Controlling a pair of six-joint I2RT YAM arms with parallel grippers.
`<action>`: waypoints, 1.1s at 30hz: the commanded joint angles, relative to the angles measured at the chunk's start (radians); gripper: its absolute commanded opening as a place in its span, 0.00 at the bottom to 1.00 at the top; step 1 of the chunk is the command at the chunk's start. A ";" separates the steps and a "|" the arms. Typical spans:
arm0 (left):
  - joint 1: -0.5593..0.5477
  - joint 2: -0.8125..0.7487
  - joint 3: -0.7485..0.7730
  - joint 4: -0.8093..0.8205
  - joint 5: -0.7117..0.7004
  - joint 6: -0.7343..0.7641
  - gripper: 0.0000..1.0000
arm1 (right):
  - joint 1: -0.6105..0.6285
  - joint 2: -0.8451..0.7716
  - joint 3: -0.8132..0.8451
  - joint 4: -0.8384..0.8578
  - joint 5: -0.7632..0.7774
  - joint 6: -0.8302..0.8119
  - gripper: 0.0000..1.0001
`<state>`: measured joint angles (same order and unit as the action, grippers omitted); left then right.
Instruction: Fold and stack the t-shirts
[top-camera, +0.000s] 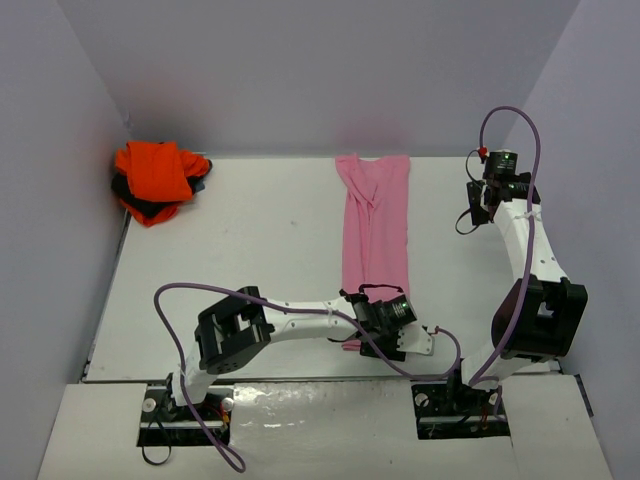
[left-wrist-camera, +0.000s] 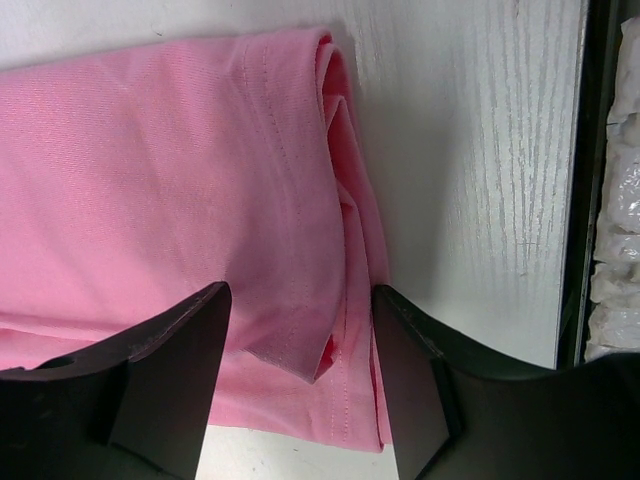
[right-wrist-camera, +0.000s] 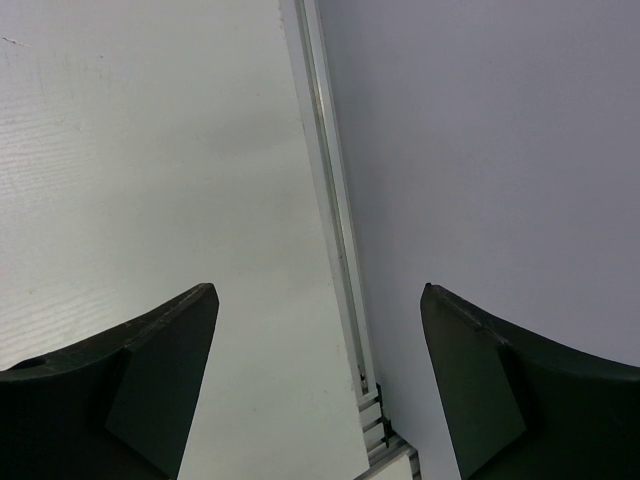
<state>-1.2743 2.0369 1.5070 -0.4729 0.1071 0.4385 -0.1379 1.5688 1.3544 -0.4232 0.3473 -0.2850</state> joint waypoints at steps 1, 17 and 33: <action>0.010 -0.054 0.050 -0.030 0.026 0.004 0.56 | -0.006 -0.007 0.004 0.033 0.007 0.016 0.80; 0.013 -0.082 0.056 -0.062 0.046 0.007 0.57 | -0.009 0.002 0.000 0.033 0.005 0.018 0.80; 0.027 -0.061 0.081 -0.084 0.105 -0.004 0.58 | -0.010 -0.001 -0.006 0.032 0.003 0.018 0.80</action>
<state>-1.2525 2.0266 1.5501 -0.5541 0.1832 0.4381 -0.1383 1.5692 1.3504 -0.4229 0.3461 -0.2844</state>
